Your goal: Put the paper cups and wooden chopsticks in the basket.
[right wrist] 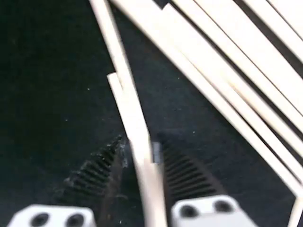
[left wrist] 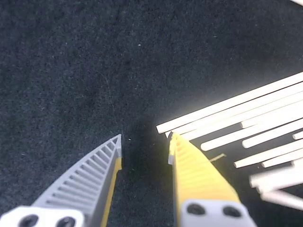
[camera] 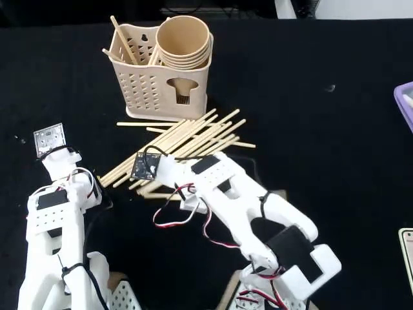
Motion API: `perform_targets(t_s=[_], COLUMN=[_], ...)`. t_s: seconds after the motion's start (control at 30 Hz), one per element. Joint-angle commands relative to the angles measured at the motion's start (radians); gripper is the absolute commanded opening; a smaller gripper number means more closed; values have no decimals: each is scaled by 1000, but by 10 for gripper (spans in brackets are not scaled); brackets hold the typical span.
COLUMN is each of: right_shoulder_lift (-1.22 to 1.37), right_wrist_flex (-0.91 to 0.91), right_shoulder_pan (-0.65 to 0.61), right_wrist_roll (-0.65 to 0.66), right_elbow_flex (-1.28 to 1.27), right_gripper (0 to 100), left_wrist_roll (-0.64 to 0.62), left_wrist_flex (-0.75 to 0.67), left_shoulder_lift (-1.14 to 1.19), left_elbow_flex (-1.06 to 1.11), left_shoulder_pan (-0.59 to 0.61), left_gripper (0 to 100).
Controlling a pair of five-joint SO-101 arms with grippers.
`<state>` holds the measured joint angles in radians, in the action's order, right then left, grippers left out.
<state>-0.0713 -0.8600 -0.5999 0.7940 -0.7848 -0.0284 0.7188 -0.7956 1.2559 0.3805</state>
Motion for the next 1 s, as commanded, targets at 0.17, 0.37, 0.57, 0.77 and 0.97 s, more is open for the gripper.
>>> perform_targets(t_s=[0.17,0.37,0.57,0.77,0.97], right_shoulder_lift=[-282,-421,-547,-456,-237], right_wrist_flex=[-138,-153,-133,77,362], right_shoulder_pan=[12,9,8,8,11], right_wrist_roll=[-31,-98,-315,-483,-608], right_elbow_flex=[22,44,291,555,808], right_gripper=[11,11,11,11,11], left_wrist_roll=[-6,-6,-6,-6,-6], left_wrist_flex=[-12,-12,-12,-12,-12], left_shoulder_lift=[-25,-25,-25,-25,-25], left_elbow_flex=[-10,-12,-12,-10,-8], left_shoulder_pan=[7,7,4,2,4], left_gripper=[170,170,170,170,170])
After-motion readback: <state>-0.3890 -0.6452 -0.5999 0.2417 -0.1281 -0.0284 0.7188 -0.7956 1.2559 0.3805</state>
